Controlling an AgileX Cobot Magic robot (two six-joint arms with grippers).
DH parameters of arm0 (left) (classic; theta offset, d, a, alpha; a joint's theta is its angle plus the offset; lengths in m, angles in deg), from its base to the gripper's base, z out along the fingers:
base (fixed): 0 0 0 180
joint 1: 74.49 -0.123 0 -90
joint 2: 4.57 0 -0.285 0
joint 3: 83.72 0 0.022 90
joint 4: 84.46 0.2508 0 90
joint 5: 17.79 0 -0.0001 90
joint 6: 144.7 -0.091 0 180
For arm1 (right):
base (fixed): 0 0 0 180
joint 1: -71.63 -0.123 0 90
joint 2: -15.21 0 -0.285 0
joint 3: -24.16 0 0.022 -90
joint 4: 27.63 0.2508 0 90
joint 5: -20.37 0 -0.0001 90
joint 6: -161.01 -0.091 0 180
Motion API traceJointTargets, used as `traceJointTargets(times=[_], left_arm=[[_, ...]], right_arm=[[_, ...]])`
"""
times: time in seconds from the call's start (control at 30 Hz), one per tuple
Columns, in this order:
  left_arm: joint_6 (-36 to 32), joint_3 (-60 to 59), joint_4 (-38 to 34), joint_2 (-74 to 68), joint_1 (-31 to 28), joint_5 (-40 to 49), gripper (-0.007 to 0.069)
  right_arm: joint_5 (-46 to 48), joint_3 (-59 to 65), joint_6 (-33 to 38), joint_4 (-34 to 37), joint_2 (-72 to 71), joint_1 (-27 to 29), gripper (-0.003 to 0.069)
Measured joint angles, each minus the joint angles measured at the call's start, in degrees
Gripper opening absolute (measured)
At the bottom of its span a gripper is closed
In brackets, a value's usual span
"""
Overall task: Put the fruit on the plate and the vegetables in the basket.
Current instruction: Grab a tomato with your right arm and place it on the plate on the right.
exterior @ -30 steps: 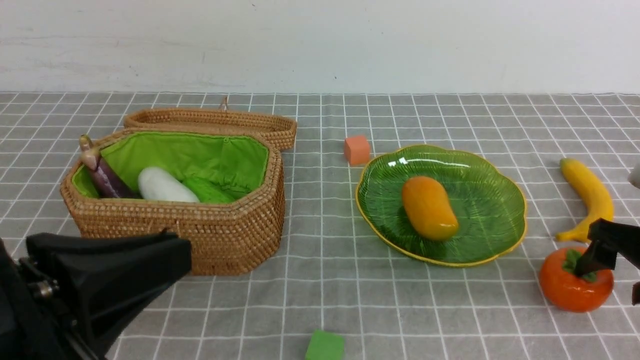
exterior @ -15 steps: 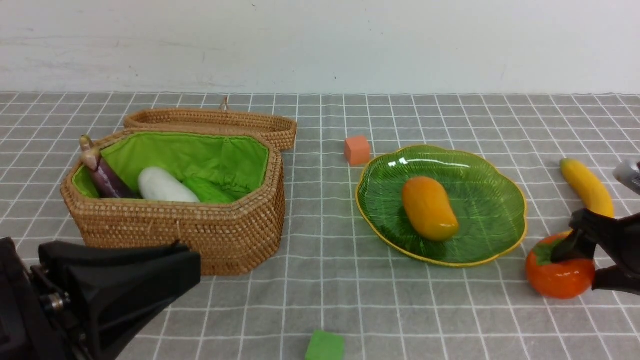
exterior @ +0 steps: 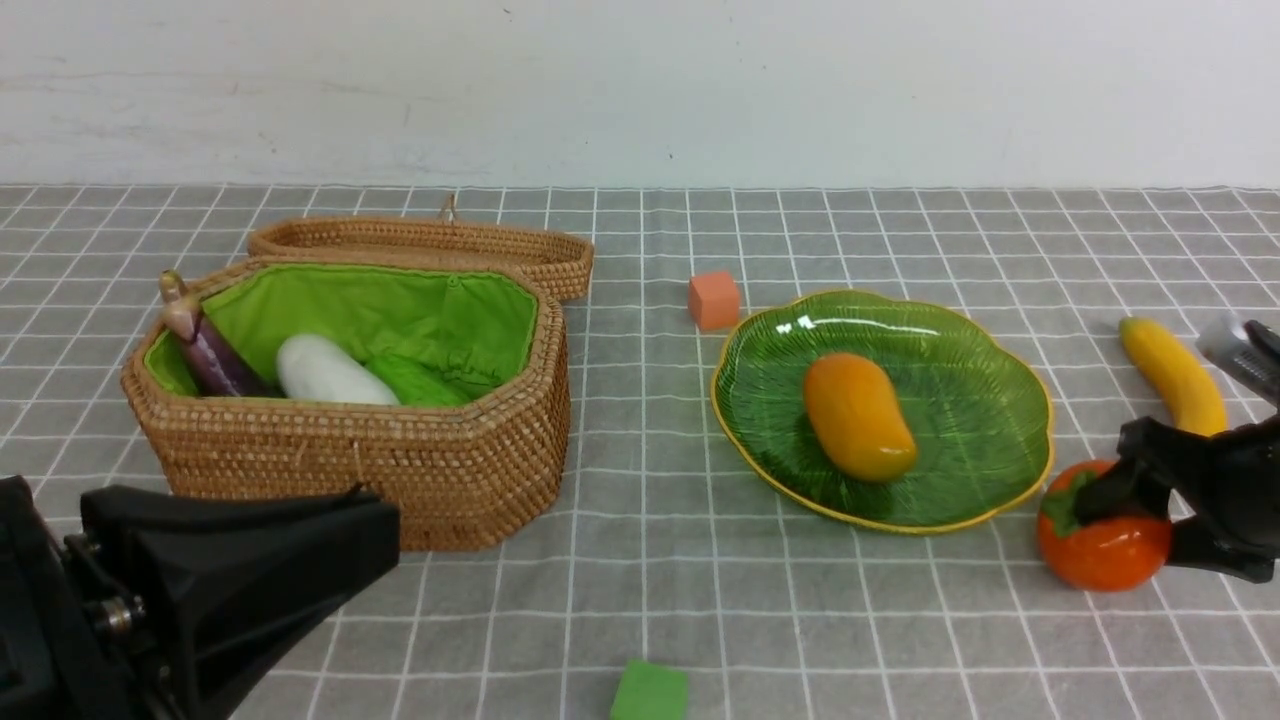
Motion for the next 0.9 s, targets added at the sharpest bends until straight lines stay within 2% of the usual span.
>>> traceJointTargets(times=[0.1, 0.27, 0.4, 0.43, 0.47, 0.57, 0.77, 0.83, 0.9], left_arm=[[0.0, 0.0, 0.0, 0.0, 0.0, 0.0, 0.0017], [-0.2, 0.0, 0.0, 0.0, 0.0, -0.1, 0.0017], [-0.2, 0.0, 0.0, 0.0, 0.0, -1.9, 0.0017], [-0.2, 0.0, 0.0, 0.0, 0.0, -2.2, 0.0017], [-0.2, 0.0, 0.0, 0.0, 0.0, -2.4, 0.0017], [-0.2, 0.0, 0.0, 0.0, 0.0, -3.2, 0.0017], [-0.7, 0.0, 0.8, 0.0, 0.0, -3.3, 0.0017], [-1.1, 0.0, 1.0, 0.0, 0.0, -3.3, 0.0017], [-1.4, 0.0, 1.2, 0.0, 0.0, -3.4, 0.0017]], right_arm=[[0.1, 0.1, 0.0, -1.9, -1.3, 0.0, 0.0493], [2.5, -0.8, -6.2, -6.2, -8.0, -0.5, 0.0493], [0.1, -6.5, -6.7, -4.8, -10.5, -6.0, 0.0493], [-1.1, -8.5, -6.0, -4.2, -8.8, -8.7, 0.0493], [-1.4, -8.9, -5.9, -4.2, -8.8, -8.7, 0.0493], [-6.3, -13.7, -3.7, -3.3, -0.9, -13.6, 0.0493], [-9.6, -19.0, -2.8, -3.2, 9.4, -14.8, 0.0493], [-8.8, -20.2, -2.8, -3.8, 10.3, -14.8, 0.0513], [-7.5, -21.1, -2.7, -6.2, 9.9, -14.7, 0.0591]])
